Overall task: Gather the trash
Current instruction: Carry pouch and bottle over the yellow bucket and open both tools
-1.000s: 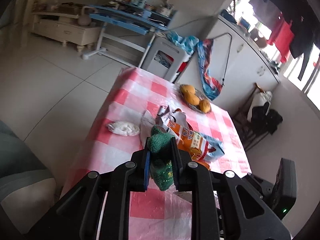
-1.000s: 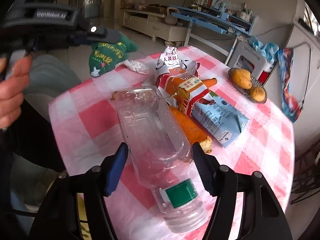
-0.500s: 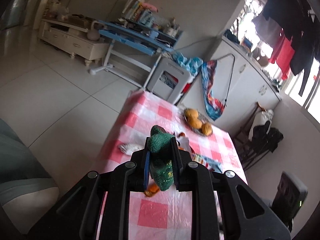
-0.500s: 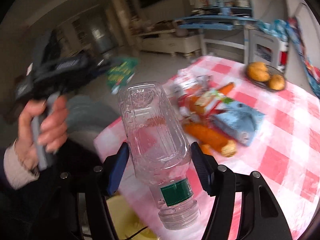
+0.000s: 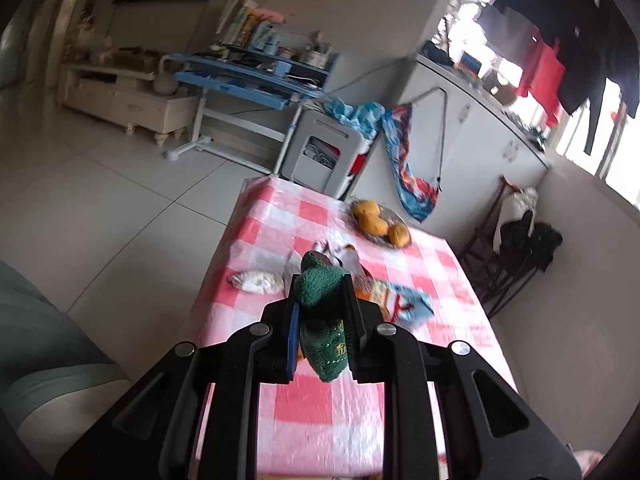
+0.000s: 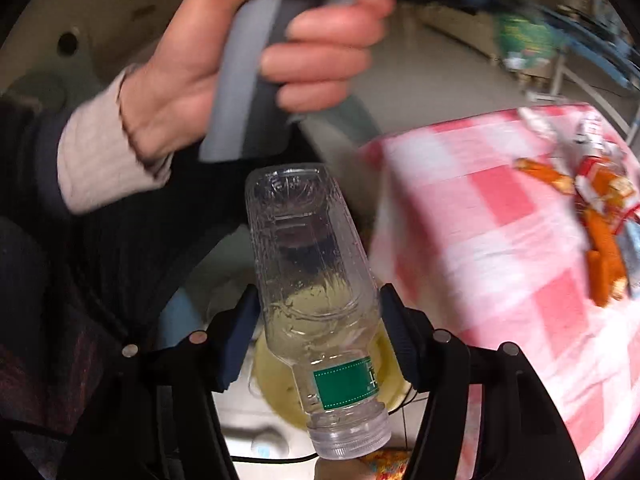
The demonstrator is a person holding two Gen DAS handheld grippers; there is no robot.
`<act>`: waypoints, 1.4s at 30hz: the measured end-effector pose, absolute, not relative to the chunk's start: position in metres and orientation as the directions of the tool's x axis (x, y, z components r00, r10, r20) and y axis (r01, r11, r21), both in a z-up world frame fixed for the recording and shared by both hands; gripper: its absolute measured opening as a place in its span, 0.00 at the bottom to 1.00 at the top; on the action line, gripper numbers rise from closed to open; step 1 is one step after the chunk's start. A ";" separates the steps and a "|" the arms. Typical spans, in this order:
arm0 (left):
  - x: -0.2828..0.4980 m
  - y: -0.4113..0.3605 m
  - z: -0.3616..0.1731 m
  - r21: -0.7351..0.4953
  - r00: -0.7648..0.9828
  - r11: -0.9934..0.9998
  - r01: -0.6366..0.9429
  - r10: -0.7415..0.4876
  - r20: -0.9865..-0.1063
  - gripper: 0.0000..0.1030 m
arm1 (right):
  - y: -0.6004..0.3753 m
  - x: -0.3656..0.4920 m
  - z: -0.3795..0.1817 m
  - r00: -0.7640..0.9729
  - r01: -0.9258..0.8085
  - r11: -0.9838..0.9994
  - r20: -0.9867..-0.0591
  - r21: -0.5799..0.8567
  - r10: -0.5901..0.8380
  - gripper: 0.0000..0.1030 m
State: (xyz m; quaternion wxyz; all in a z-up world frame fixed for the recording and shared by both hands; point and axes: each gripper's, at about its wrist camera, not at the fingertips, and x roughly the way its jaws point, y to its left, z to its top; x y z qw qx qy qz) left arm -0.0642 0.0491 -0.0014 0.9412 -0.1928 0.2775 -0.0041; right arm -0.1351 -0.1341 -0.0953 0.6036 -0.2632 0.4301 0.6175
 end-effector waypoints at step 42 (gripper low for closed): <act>-0.172 -0.023 -0.080 -0.101 0.632 0.994 -0.050 -0.047 -0.773 0.76 | -0.242 -0.100 -0.068 0.520 -0.585 0.792 -0.668 0.175 0.532 0.84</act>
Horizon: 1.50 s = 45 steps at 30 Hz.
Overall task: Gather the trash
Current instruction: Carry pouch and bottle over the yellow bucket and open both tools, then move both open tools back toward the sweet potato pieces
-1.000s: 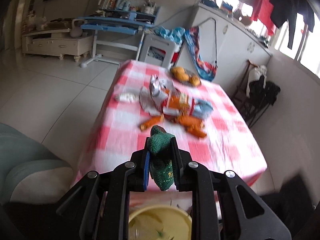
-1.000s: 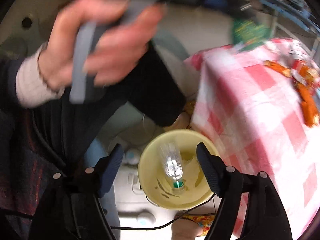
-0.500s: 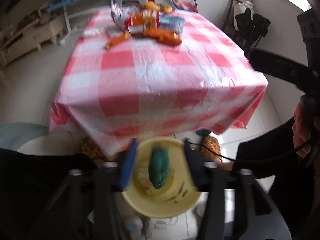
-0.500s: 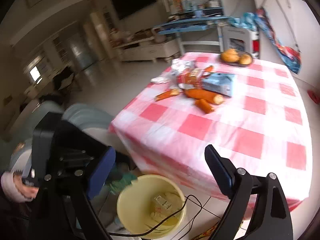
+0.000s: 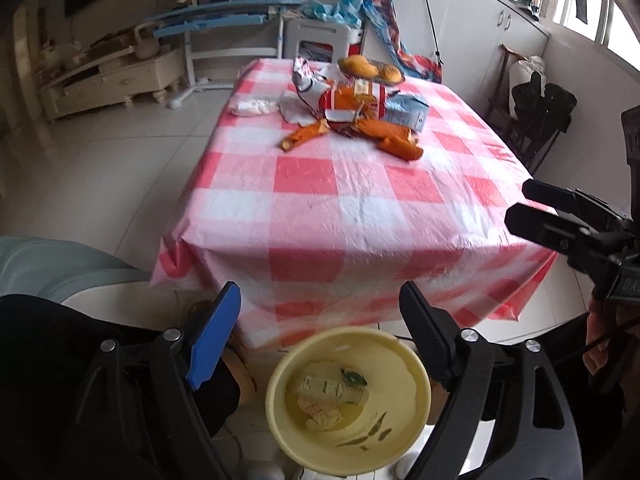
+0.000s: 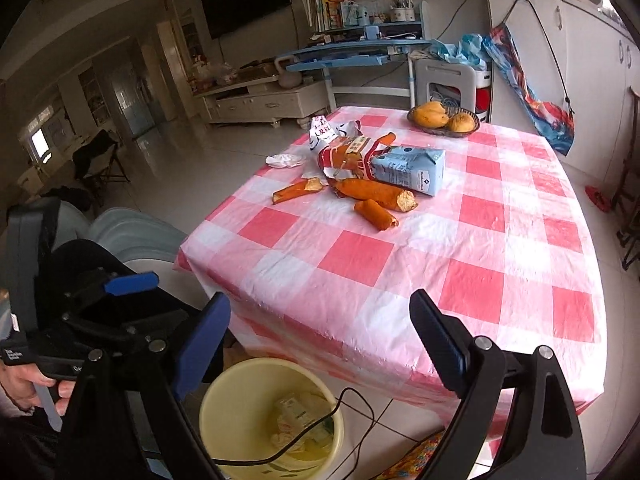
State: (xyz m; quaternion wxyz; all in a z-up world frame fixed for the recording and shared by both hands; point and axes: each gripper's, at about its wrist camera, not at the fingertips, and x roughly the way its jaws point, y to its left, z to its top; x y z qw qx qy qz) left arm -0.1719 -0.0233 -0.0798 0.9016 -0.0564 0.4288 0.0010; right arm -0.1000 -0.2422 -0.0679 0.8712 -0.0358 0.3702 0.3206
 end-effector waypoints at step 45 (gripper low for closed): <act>-0.176 -0.035 -0.069 -0.023 0.706 0.999 -0.047 0.016 -0.708 0.83 | -0.233 -0.104 -0.068 0.557 -0.593 0.796 -0.652 0.122 0.515 0.84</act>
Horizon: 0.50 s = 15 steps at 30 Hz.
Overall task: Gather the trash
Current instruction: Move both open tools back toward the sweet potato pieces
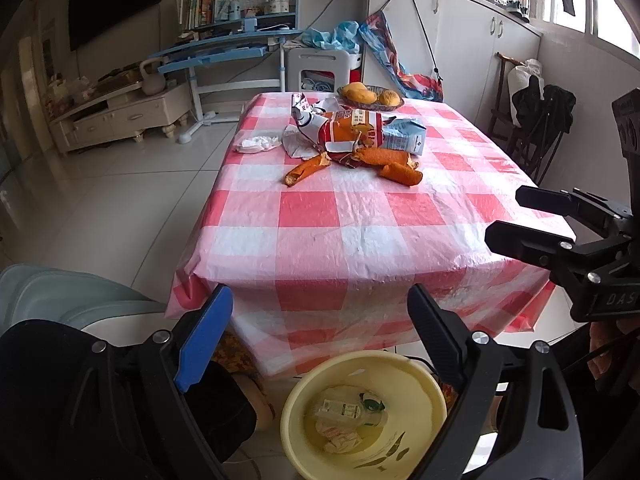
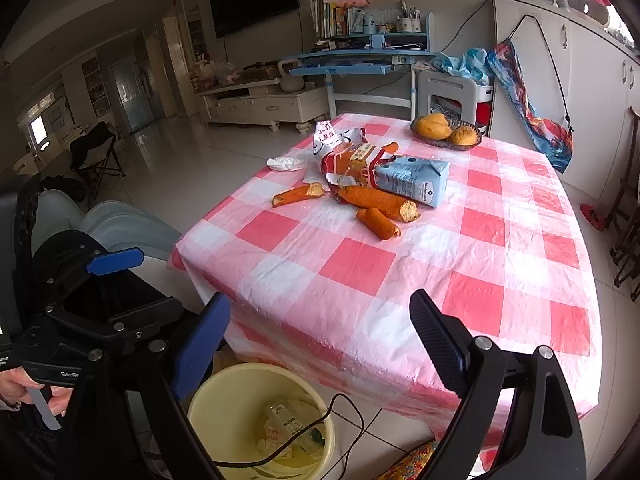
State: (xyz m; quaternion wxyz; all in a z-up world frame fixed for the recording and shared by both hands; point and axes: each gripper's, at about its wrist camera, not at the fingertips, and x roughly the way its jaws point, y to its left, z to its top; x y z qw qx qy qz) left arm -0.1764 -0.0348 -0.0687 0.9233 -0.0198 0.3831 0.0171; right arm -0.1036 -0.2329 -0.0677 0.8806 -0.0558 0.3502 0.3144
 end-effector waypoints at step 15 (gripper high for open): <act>-0.095 -0.002 -0.041 -0.069 0.688 0.994 -0.080 0.005 -0.726 0.83 | -0.217 -0.049 -0.066 0.543 -0.580 0.808 -0.690 0.104 0.479 0.78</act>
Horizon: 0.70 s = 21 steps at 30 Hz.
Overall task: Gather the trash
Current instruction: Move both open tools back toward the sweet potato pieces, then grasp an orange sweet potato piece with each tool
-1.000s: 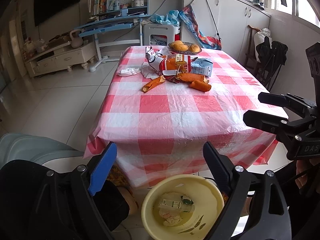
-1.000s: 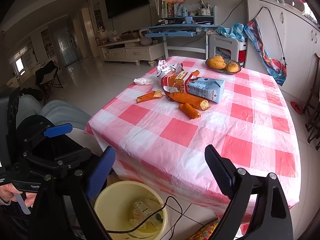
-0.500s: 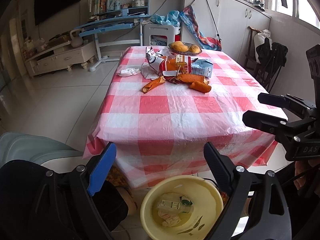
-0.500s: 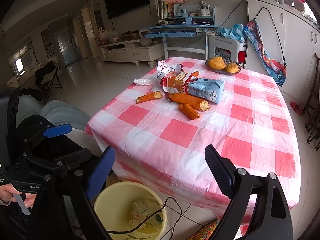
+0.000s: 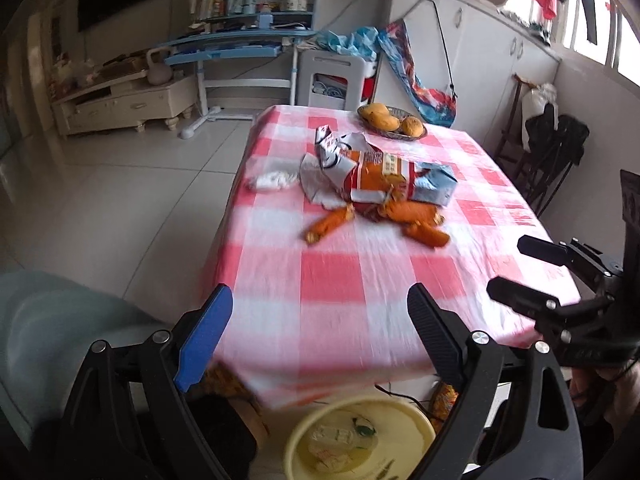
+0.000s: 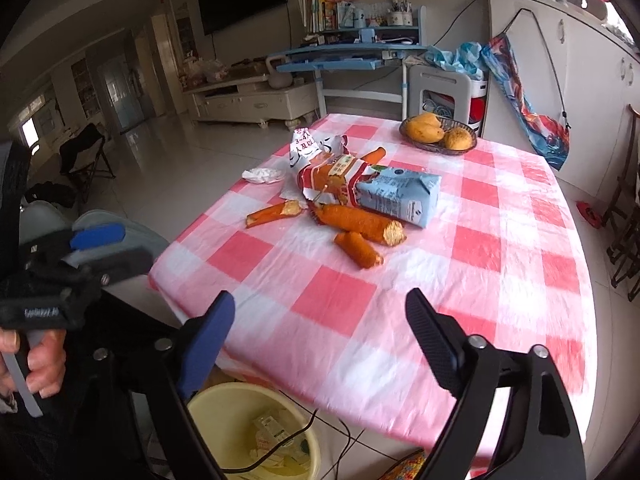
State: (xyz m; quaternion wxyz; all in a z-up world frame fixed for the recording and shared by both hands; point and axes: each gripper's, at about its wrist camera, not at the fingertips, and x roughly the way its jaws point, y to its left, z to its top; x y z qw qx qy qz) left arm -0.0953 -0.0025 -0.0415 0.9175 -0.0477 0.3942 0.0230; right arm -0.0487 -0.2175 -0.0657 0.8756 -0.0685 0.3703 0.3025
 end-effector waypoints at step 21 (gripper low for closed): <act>0.048 -0.012 -0.108 0.060 0.521 0.998 0.006 0.048 -0.852 0.67 | -0.184 0.016 -0.115 0.440 -0.575 0.816 -0.816 0.065 0.376 0.35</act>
